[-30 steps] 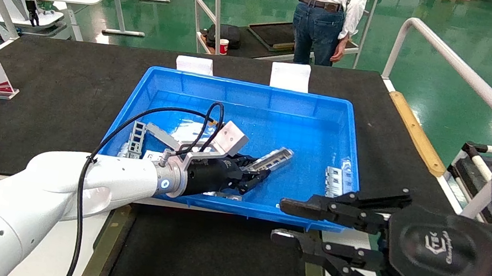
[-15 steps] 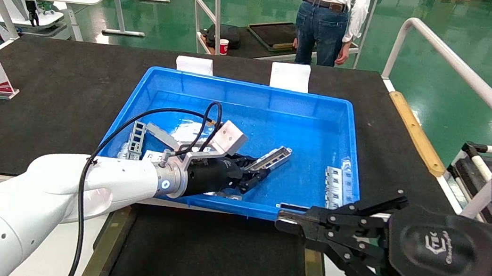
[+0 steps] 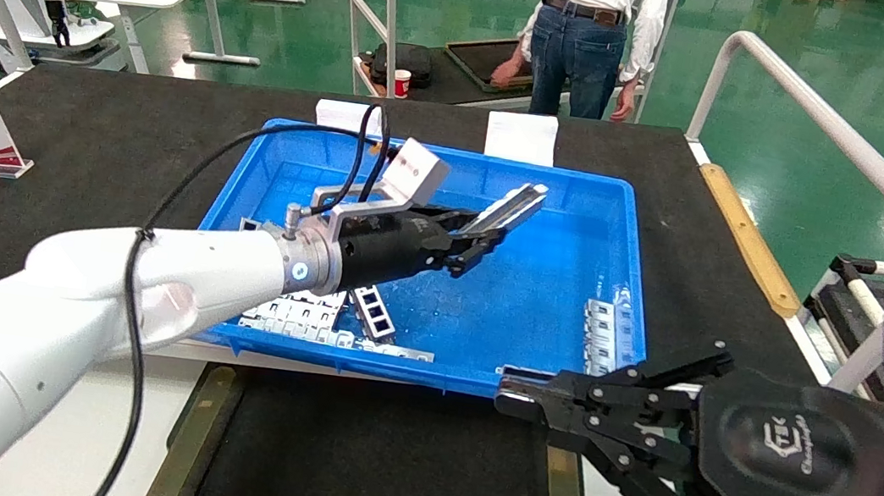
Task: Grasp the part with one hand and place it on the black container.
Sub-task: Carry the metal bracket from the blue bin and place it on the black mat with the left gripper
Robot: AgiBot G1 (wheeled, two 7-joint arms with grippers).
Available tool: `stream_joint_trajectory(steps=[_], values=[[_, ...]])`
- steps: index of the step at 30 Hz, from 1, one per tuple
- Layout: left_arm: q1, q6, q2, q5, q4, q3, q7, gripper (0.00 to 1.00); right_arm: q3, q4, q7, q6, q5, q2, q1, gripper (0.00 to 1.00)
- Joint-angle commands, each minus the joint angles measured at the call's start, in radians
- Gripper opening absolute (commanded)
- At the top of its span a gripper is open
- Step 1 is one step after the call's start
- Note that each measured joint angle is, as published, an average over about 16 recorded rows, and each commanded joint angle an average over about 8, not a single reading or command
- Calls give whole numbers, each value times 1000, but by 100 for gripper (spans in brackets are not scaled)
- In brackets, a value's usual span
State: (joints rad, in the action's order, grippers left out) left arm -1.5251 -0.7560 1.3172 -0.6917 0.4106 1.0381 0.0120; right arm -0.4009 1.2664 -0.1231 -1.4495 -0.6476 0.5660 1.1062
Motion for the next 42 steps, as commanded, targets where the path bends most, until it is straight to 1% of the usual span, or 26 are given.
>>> stream_joint_trajectory(steps=[1, 6, 9, 13, 18, 22, 25, 28, 32, 35, 37, 42], values=[[-12, -43, -10, 19, 12, -7, 9, 0, 0, 0, 0, 0, 0, 0, 0, 0], [2, -317, -84, 90, 58, -45, 62, 0, 0, 0, 0, 0, 0, 0, 0, 0], [23, -443, -127, 116, 82, -54, 79, 0, 0, 0, 0, 0, 0, 0, 0, 0], [66, -530, -185, 130, 138, -53, 78, 0, 0, 0, 0, 0, 0, 0, 0, 0], [170, -541, -282, 147, 274, -52, 73, 0, 0, 0, 0, 0, 0, 0, 0, 0], [299, -485, -380, 169, 439, -52, 68, 0, 0, 0, 0, 0, 0, 0, 0, 0], [408, -404, -452, 188, 574, -51, 63, 0, 0, 0, 0, 0, 0, 0, 0, 0], [522, -285, -512, 210, 697, -53, 58, 0, 0, 0, 0, 0, 0, 0, 0, 0], [671, -91, -568, 248, 827, -61, 61, 0, 0, 0, 0, 0, 0, 0, 0, 0], [774, 44, -585, 289, 892, -77, 72, 0, 0, 0, 0, 0, 0, 0, 0, 0], [836, 116, -582, 320, 915, -93, 83, 0, 0, 0, 0, 0, 0, 0, 0, 0], [955, 243, -535, 410, 928, -147, 104, 0, 0, 0, 0, 0, 0, 0, 0, 0]])
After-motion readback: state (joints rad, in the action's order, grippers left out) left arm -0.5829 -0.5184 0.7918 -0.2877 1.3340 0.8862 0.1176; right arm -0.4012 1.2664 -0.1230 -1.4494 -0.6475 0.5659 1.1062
